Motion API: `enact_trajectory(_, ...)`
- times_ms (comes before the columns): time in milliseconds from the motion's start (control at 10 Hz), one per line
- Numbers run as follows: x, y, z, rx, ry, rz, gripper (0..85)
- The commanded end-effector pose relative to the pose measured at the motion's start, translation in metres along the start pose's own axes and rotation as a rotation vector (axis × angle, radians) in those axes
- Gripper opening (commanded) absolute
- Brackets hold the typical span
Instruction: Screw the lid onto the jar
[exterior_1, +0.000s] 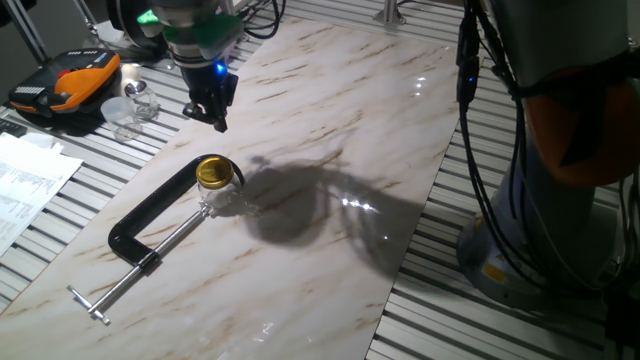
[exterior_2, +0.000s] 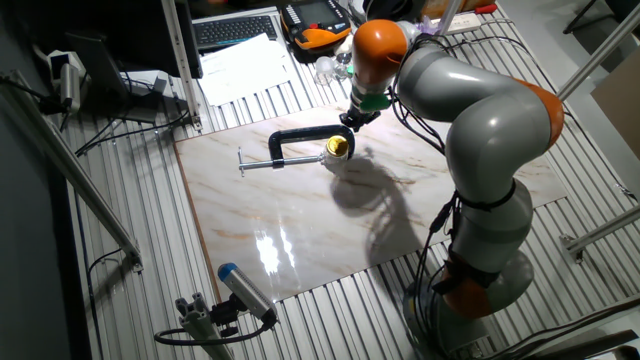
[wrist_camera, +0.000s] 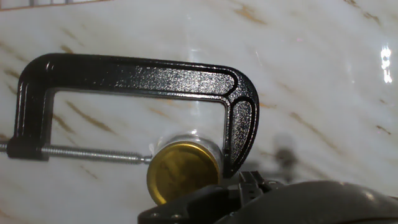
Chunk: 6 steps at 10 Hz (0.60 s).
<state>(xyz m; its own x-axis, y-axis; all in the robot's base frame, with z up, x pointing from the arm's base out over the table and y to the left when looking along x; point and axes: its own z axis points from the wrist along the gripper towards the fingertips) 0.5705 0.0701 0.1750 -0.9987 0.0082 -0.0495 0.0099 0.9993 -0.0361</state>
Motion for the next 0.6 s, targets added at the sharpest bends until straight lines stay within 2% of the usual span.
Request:
enact_trajectory(0, 0.0002, 0.0008, -0.0003, -0.005, -0.013, -0.241, 0.0)
enact_trajectory(500, -0.0013, -0.0028, -0.0005, -0.009, -0.013, -0.221, 0.0)
